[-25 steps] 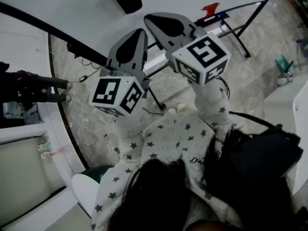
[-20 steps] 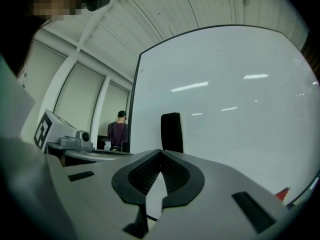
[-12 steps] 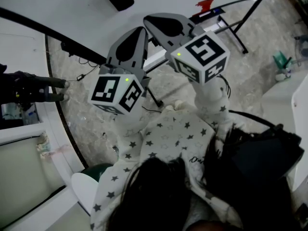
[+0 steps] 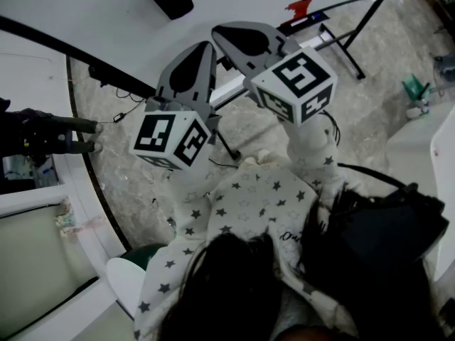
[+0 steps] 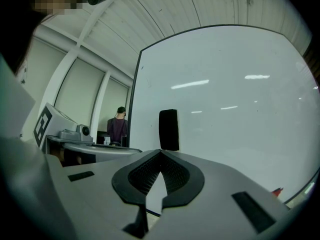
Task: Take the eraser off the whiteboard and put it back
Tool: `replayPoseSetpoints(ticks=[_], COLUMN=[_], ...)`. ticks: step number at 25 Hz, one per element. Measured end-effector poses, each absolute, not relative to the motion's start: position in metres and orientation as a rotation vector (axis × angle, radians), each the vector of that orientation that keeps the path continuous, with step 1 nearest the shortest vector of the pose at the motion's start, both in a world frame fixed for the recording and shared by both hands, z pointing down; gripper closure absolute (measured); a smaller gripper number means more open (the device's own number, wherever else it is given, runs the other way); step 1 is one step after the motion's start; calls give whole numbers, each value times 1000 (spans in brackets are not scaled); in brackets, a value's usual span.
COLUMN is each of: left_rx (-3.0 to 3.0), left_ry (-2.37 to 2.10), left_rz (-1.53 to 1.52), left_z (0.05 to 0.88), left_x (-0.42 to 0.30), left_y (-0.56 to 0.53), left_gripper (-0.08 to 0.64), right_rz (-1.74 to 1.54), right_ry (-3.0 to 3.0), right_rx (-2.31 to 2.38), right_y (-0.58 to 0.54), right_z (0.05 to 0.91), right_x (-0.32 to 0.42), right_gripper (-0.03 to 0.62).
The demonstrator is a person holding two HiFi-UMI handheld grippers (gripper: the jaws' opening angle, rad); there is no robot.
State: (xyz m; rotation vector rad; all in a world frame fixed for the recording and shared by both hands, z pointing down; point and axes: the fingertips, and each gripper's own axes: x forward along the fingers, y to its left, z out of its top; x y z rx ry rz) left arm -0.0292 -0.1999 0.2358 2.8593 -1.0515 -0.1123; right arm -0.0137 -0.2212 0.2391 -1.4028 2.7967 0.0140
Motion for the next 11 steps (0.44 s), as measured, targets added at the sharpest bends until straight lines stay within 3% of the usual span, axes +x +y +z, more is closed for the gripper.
replayPoseSetpoints(ticks=[11], left_rx=[2860], left_ry=[-1032], left_rz=[-112], left_z=[236], left_x=[-26], left_y=[-202], left_gripper=[558], right_rz=[20], right_ry=[2796], right_rx=[-1433], right_y=[-223], right_z=[240], right_x=[-9], right_gripper=[585])
